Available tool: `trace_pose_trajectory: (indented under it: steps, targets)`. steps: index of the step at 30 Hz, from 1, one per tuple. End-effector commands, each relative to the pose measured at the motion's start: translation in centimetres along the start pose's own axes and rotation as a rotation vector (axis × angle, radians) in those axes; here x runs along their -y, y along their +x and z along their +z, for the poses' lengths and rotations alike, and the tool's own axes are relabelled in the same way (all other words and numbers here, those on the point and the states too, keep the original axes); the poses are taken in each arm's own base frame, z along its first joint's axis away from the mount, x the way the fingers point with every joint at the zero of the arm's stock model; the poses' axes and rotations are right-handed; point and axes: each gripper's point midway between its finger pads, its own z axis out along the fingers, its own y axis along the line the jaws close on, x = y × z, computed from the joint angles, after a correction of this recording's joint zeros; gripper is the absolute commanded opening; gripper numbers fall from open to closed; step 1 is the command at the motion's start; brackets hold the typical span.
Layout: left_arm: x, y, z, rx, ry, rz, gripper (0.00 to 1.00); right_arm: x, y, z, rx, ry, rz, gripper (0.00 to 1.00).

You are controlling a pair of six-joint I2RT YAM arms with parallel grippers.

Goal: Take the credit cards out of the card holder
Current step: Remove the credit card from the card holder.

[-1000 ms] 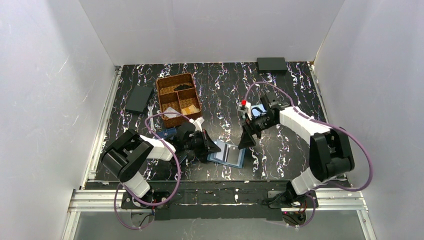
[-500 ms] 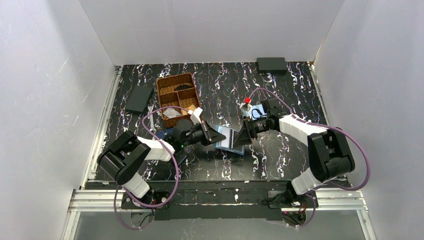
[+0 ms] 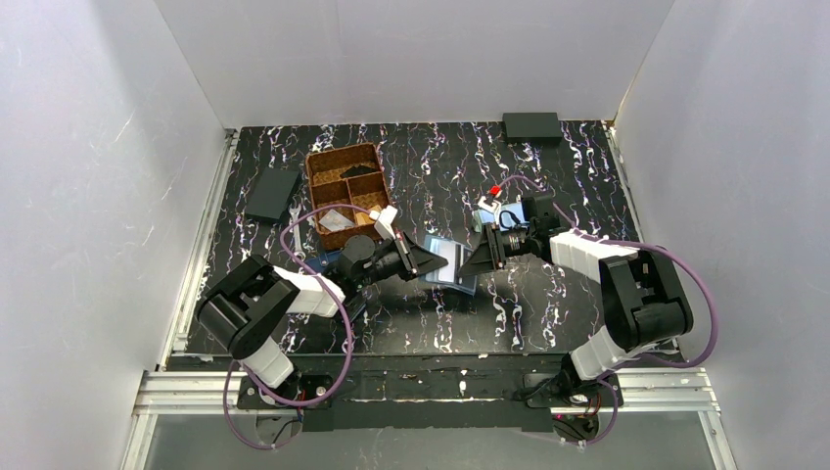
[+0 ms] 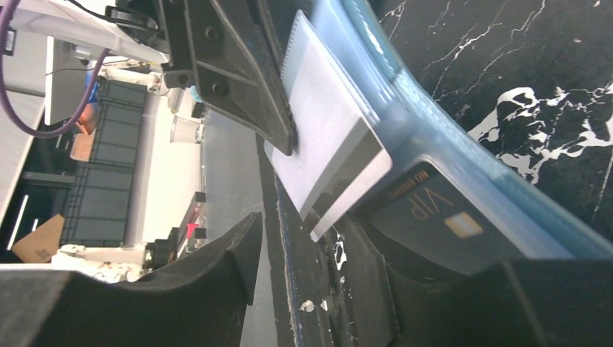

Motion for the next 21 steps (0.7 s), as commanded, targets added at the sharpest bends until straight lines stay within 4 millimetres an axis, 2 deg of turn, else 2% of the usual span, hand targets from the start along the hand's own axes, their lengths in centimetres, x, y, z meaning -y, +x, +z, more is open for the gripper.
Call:
trace_pose_trajectory:
  steps: [1,3,8,10,11,17,21]
  targets:
    - [2.0,-0.3,0.3,0.019,0.084,0.030,0.00,-1.2,-0.8,0.0,-0.001,-0.083,-0.017,0.51]
    - [1.9,-0.2,0.3,0.018,0.084,0.022,0.00,-1.3,-0.9,0.0,-0.002,-0.089,-0.018,0.43]
    - [1.3,-0.2,0.0,0.031,0.069,0.016,0.00,-0.9,-0.9,-0.1,0.006,-0.075,-0.013,0.11]
    - [1.0,-0.1,0.0,0.033,0.059,0.003,0.00,-0.3,-1.0,-0.3,0.018,-0.052,-0.010,0.01]
    - [0.8,0.0,0.0,0.031,0.056,0.000,0.00,-0.1,-1.1,-0.5,0.025,-0.042,-0.009,0.01]
    - [0.5,0.0,-0.1,0.030,0.065,-0.039,0.19,1.1,-0.8,-0.7,0.035,-0.012,0.006,0.01]
    - [-0.3,-0.2,-0.5,0.031,0.050,-0.069,0.17,1.6,-0.6,-0.7,0.033,0.001,0.012,0.01]
